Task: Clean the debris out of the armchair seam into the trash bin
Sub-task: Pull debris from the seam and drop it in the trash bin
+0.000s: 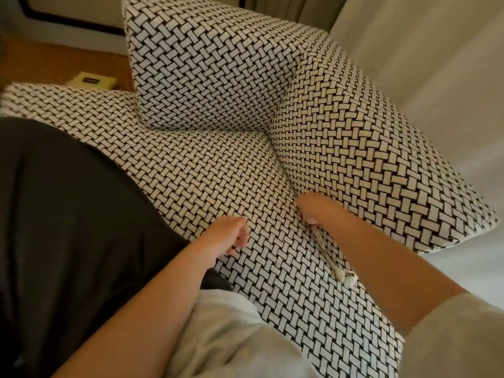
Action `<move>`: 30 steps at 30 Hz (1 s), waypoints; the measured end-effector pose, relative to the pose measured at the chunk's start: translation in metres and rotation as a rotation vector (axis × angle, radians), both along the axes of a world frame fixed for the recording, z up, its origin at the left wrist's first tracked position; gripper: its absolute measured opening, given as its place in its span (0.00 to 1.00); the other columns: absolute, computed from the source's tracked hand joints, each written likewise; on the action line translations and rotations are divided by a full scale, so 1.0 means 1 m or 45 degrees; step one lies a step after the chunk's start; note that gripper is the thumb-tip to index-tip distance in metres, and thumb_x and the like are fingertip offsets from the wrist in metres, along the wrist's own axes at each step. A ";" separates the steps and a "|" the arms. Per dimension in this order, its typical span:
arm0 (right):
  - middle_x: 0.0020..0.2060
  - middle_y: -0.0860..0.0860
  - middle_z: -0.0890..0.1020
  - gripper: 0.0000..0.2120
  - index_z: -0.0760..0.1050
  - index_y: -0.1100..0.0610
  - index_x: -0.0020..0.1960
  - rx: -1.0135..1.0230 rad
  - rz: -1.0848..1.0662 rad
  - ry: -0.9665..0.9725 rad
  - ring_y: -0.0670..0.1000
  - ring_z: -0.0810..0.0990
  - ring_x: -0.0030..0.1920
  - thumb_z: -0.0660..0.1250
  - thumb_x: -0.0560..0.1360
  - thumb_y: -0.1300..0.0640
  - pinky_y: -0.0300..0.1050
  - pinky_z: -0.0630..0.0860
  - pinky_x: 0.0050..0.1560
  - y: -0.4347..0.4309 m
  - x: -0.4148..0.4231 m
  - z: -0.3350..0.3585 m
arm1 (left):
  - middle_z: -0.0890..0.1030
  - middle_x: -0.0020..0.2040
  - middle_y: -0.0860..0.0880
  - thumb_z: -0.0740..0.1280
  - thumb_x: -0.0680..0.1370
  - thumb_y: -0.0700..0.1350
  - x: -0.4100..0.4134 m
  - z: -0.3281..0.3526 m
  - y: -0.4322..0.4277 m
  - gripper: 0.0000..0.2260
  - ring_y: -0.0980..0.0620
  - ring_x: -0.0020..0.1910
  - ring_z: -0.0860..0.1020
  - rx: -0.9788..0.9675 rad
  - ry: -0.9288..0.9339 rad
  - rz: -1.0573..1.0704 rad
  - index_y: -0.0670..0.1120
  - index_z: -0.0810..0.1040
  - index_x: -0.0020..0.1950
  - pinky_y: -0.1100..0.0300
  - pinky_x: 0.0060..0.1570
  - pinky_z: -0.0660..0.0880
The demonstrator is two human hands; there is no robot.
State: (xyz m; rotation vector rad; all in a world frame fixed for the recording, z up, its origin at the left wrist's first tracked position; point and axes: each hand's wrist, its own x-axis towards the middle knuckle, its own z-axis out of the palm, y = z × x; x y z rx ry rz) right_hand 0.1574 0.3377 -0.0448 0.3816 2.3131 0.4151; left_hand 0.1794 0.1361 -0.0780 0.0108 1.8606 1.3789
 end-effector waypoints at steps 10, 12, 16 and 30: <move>0.60 0.58 0.73 0.23 0.61 0.64 0.71 -0.075 -0.116 -0.006 0.54 0.75 0.53 0.58 0.77 0.68 0.50 0.73 0.62 0.002 0.004 0.002 | 0.81 0.50 0.42 0.56 0.79 0.49 -0.002 -0.004 0.000 0.12 0.47 0.48 0.78 0.024 -0.059 0.045 0.44 0.76 0.50 0.54 0.49 0.74; 0.60 0.59 0.73 0.22 0.61 0.64 0.70 -0.108 -0.133 0.003 0.53 0.77 0.49 0.57 0.77 0.69 0.48 0.77 0.54 0.001 0.003 0.003 | 0.81 0.49 0.43 0.56 0.79 0.49 -0.001 -0.004 -0.001 0.12 0.46 0.51 0.79 0.018 -0.046 0.051 0.45 0.76 0.49 0.52 0.53 0.74; 0.50 0.56 0.76 0.16 0.69 0.62 0.64 -0.109 -0.064 0.096 0.53 0.75 0.46 0.59 0.76 0.67 0.42 0.75 0.47 0.006 0.011 -0.005 | 0.81 0.49 0.44 0.56 0.79 0.50 0.002 0.004 -0.004 0.12 0.46 0.51 0.79 0.027 -0.057 0.059 0.46 0.77 0.49 0.51 0.54 0.74; 0.36 0.49 0.77 0.03 0.73 0.56 0.45 -1.010 -0.372 0.809 0.47 0.74 0.34 0.62 0.77 0.62 0.36 0.72 0.33 -0.031 0.033 0.029 | 0.79 0.53 0.46 0.53 0.80 0.55 -0.001 0.008 -0.003 0.16 0.48 0.52 0.78 0.140 -0.192 0.036 0.46 0.74 0.54 0.52 0.56 0.73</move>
